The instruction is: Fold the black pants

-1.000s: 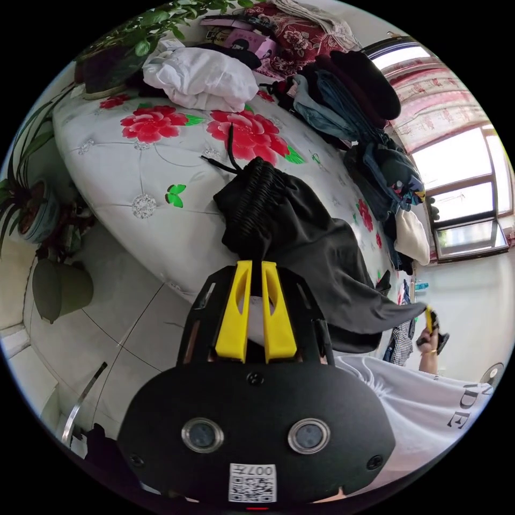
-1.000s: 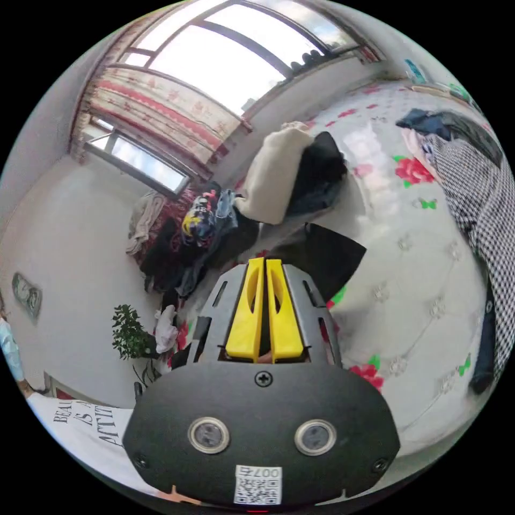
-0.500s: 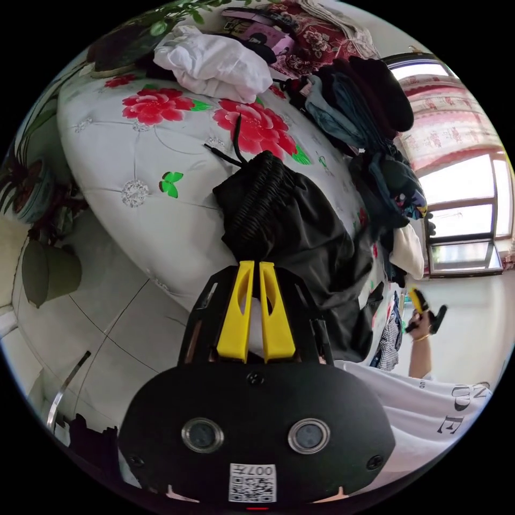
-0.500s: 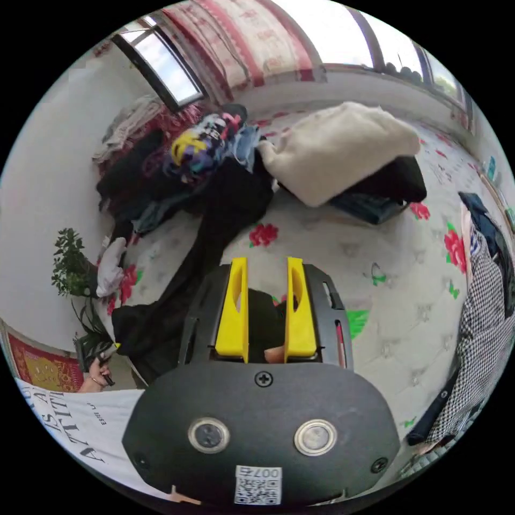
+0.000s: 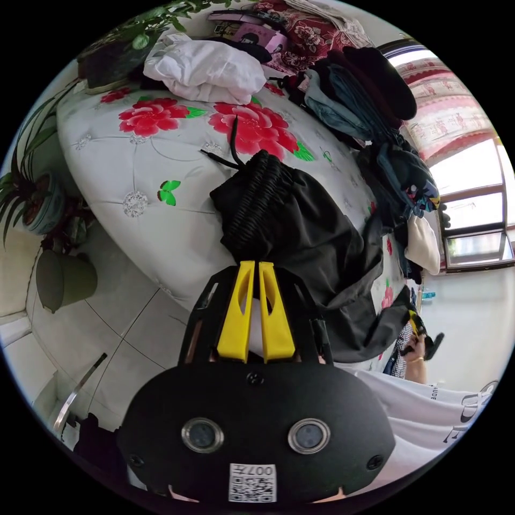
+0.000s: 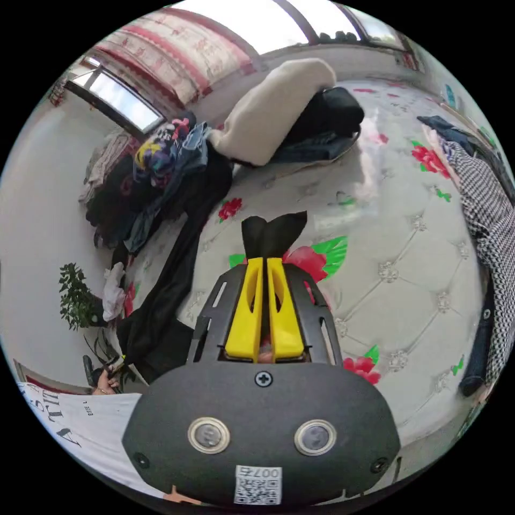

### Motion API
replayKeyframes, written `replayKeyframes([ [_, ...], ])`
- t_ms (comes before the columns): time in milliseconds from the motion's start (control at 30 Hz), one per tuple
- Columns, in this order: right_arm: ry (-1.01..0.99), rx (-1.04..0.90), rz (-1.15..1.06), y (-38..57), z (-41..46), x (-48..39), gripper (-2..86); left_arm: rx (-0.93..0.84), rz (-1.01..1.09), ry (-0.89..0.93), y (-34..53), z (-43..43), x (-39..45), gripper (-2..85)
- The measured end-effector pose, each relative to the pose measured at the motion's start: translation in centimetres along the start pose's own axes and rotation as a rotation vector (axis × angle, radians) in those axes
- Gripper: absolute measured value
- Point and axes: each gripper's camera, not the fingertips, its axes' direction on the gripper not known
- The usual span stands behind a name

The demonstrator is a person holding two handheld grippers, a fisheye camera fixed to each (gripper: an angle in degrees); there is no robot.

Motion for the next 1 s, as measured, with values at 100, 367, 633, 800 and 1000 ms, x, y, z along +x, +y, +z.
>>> replayKeyframes([
  [100,0.115,0.181,0.004,2.3,-9.7,-0.3,0.9,0.015,0.001,-0.007,1.1,0.2,0.5,-0.9],
  [367,0.164,0.138,0.064,4.2,-12.6,3.8,7.3,0.056,-0.028,-0.046,3.2,1.3,2.0,-0.9],
  [633,0.061,-0.034,0.208,8.3,-5.3,11.2,9.1,0.058,-0.039,0.039,4.6,1.3,0.7,0.1],
  [800,0.079,-0.073,0.248,5.5,-0.8,11.9,8.5,0.067,-0.047,0.053,7.2,0.1,0.0,1.4],
  [1000,0.078,0.038,0.348,5.7,0.8,11.0,1.7,0.025,0.019,-0.006,10.1,-0.9,1.3,-0.7],
])
